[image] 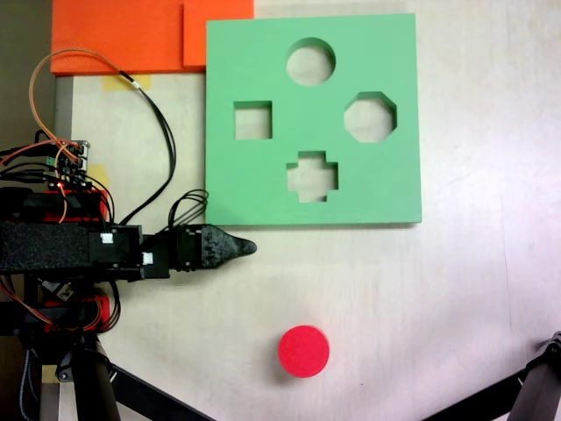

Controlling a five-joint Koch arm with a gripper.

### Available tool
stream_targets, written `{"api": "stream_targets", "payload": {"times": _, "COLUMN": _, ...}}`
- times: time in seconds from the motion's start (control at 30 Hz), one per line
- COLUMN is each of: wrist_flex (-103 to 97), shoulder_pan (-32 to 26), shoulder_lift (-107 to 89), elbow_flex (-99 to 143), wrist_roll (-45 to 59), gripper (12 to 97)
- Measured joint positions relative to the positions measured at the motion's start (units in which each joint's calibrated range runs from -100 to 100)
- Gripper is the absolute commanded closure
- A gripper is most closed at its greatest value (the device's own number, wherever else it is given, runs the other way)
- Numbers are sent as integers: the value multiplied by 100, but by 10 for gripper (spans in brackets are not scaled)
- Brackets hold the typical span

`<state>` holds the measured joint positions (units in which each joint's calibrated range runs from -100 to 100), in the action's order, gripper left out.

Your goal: Put the cylinder block into the corresponding hole

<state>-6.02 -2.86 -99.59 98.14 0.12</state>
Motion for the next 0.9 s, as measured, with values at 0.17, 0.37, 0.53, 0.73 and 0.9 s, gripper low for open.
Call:
{"api": "stream_targets", "payload": {"times": 0.17, "wrist_flex": 0, "shoulder_pan": -39, "shoulder_lift": 0, "elbow_flex": 0, "wrist_roll": 0, "gripper": 588}}
{"api": "stream_targets", "payload": {"times": 0.37, "wrist_flex": 0, "shoulder_pan": -161, "shoulder_lift": 0, "elbow_flex": 0, "wrist_roll": 0, "gripper": 584}}
{"api": "stream_targets", "payload": {"times": 0.53, "wrist_flex": -186, "shoulder_pan": 98, "shoulder_lift": 0, "elbow_flex": 0, "wrist_roll": -171, "gripper": 554}}
{"api": "stream_targets", "payload": {"times": 0.73, "wrist_flex": -2594, "shoulder_pan": 523, "shoulder_lift": 14, "elbow_flex": 39, "wrist_roll": -1670, "gripper": 589}}
{"api": "stream_targets", "payload": {"times": 0.9, "wrist_flex": -3984, "shoulder_pan": 567, "shoulder_lift": 14, "elbow_flex": 49, "wrist_roll": -3140, "gripper": 579}}
